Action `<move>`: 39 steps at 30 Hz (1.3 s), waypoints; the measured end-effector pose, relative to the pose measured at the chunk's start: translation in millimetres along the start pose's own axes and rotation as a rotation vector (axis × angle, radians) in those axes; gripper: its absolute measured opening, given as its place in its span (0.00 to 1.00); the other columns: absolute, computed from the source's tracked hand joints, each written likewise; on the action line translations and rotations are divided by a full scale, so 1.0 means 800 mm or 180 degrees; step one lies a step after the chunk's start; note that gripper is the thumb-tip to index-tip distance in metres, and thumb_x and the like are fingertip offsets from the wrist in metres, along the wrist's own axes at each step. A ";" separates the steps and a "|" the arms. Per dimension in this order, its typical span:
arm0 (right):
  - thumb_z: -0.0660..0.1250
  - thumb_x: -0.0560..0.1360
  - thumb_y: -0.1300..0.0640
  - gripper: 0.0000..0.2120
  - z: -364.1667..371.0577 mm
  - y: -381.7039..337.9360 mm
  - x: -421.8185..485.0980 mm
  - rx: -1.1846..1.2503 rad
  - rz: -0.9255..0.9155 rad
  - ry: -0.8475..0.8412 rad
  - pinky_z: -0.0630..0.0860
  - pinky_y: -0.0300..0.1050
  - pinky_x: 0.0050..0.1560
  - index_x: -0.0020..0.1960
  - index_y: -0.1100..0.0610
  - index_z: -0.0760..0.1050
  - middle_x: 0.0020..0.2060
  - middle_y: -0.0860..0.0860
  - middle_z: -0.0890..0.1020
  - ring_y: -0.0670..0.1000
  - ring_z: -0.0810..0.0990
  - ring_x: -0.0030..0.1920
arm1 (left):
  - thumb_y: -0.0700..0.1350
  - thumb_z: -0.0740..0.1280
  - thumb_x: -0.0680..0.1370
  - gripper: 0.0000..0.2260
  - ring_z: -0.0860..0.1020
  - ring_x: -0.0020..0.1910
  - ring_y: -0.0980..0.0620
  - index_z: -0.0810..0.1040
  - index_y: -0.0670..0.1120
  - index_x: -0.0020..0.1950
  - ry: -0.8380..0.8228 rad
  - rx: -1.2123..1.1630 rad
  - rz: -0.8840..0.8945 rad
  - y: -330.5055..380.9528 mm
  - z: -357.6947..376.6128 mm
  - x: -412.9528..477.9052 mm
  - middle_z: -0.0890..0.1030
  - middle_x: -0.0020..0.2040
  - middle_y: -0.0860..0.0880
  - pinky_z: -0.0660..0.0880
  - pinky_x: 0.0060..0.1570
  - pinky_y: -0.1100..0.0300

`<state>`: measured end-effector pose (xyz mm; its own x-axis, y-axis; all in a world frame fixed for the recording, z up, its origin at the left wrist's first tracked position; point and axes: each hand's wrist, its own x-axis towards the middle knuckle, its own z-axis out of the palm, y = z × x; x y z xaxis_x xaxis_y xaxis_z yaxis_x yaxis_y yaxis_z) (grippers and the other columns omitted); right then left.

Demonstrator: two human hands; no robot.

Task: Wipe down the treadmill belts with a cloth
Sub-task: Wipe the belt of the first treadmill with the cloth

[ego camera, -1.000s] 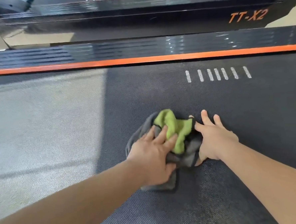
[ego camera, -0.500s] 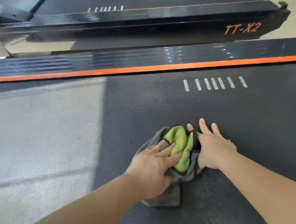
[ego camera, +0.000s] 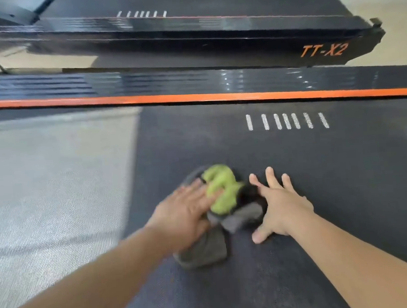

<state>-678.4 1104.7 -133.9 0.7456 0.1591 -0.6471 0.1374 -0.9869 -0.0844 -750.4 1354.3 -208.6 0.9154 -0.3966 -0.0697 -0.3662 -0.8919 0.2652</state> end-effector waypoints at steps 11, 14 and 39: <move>0.80 0.67 0.54 0.63 0.003 0.001 0.002 0.0024 0.0030 0.0041 0.57 0.69 0.77 0.78 0.29 0.34 0.79 0.39 0.28 0.54 0.33 0.82 | 0.64 0.57 0.81 0.29 0.61 0.81 0.48 0.59 0.61 0.82 -0.0296 -0.0076 0.0454 0.071 0.001 -0.065 0.63 0.82 0.56 0.60 0.79 0.47; 0.85 0.56 0.39 0.71 0.003 0.003 0.003 -0.0083 -0.0019 -0.0067 0.59 0.71 0.75 0.79 0.31 0.34 0.78 0.40 0.27 0.55 0.32 0.81 | 0.68 0.47 0.78 0.33 0.51 0.83 0.52 0.53 0.63 0.83 -0.0215 -0.0169 -0.0510 0.051 -0.011 -0.040 0.55 0.83 0.59 0.52 0.81 0.48; 0.80 0.68 0.49 0.62 0.086 0.056 -0.122 -0.0493 -0.0322 -0.0120 0.76 0.58 0.65 0.81 0.35 0.35 0.80 0.43 0.30 0.54 0.36 0.82 | 0.54 0.61 0.70 0.20 0.74 0.68 0.44 0.82 0.57 0.60 0.0374 -0.0102 -0.1358 0.147 -0.005 -0.104 0.79 0.67 0.53 0.71 0.69 0.42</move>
<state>-790.0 1043.0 -126.7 0.6983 0.2535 -0.6694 0.3115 -0.9496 -0.0347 -868.9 1283.6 -167.8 0.9969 0.0348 -0.0700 0.0523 -0.9625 0.2662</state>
